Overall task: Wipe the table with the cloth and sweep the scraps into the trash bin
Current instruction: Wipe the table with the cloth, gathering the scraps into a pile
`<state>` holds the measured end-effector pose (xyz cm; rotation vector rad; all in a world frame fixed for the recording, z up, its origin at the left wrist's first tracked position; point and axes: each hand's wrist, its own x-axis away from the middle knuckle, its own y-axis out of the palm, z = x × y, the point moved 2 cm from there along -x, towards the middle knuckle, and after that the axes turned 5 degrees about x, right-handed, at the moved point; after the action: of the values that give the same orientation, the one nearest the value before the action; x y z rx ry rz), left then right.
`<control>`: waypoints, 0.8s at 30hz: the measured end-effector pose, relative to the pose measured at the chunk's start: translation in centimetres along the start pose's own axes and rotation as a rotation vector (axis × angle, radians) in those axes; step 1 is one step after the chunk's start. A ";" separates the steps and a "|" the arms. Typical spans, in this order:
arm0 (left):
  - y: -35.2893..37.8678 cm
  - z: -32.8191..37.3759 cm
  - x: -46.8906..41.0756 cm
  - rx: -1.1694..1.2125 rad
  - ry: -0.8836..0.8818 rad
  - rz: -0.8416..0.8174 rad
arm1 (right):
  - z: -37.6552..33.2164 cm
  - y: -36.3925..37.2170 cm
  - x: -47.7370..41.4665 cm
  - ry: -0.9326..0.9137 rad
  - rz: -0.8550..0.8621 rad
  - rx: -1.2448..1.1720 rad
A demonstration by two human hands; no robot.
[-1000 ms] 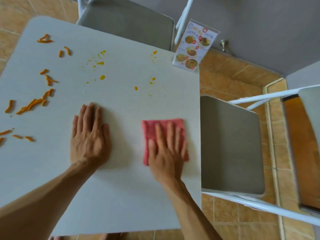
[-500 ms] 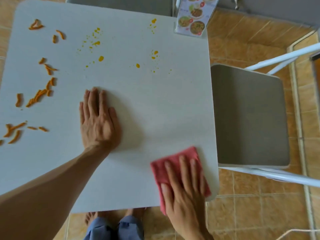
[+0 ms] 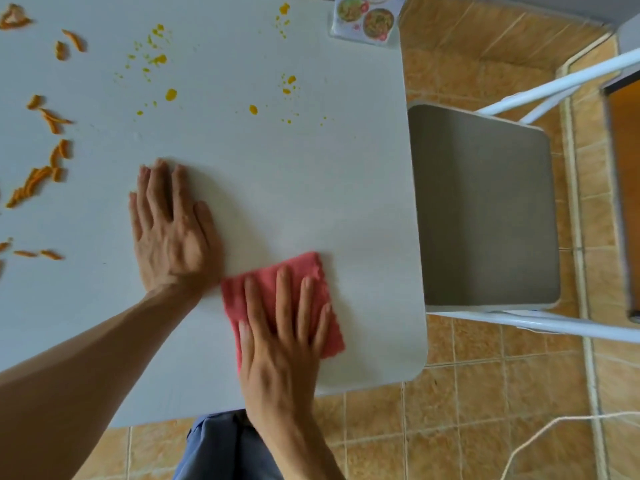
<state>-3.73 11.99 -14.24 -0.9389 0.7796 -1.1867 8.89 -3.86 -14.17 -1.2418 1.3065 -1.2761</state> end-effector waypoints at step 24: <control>0.2 0.2 -0.3 -0.020 0.016 -0.067 | 11.3 -2.2 -11.3 -0.032 -0.119 0.053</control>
<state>-3.52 12.35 -14.29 -0.9797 0.7790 -1.2483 21.25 6.40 -13.22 -1.3135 1.1832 -1.3606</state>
